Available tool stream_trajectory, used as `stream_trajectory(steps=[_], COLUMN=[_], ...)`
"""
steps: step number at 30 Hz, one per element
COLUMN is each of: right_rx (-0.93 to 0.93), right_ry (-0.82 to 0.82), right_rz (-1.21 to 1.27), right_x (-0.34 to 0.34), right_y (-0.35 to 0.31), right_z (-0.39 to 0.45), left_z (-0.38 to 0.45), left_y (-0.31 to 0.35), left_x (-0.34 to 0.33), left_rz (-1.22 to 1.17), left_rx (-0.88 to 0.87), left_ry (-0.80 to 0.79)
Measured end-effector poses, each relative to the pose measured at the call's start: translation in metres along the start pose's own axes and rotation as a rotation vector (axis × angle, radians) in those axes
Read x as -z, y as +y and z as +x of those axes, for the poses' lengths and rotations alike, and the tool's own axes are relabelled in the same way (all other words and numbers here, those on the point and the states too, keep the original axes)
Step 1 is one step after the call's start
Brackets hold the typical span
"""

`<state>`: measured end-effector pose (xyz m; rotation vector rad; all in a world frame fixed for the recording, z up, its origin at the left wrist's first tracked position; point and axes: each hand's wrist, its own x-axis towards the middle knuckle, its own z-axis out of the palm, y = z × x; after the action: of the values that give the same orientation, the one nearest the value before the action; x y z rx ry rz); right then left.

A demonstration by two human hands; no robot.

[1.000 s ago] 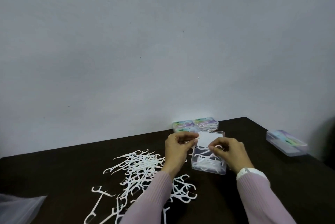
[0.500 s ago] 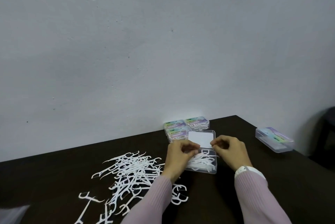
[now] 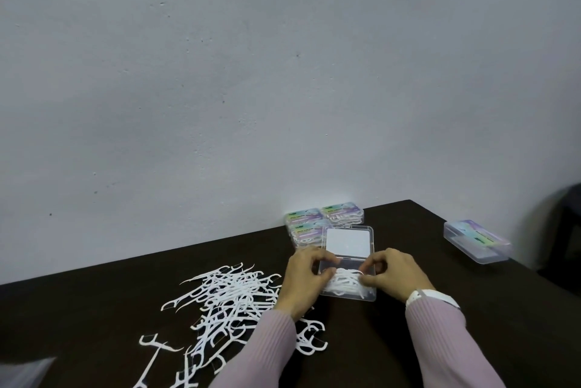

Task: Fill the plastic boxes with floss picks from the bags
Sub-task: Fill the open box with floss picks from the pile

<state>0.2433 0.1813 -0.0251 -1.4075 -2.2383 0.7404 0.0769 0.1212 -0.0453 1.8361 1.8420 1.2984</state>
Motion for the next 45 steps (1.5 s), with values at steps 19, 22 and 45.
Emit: stream_trajectory(steps=[19, 22, 45], right_rx=[-0.009, -0.015, 0.224], right_ry=[0.123, 0.13, 0.244], right_rz=[-0.237, -0.253, -0.193], right_x=[-0.006, -0.007, -0.008], right_y=[-0.009, -0.011, -0.022], right_z=[-0.002, -0.002, -0.007], left_z=[0.003, 0.002, -0.002], left_y=[-0.001, -0.001, 0.002], left_x=[-0.003, -0.003, 0.013], left_rz=[0.069, 0.058, -0.047], left_rx=[0.003, 0.012, 0.008], left_ry=[-0.053, -0.062, -0.029])
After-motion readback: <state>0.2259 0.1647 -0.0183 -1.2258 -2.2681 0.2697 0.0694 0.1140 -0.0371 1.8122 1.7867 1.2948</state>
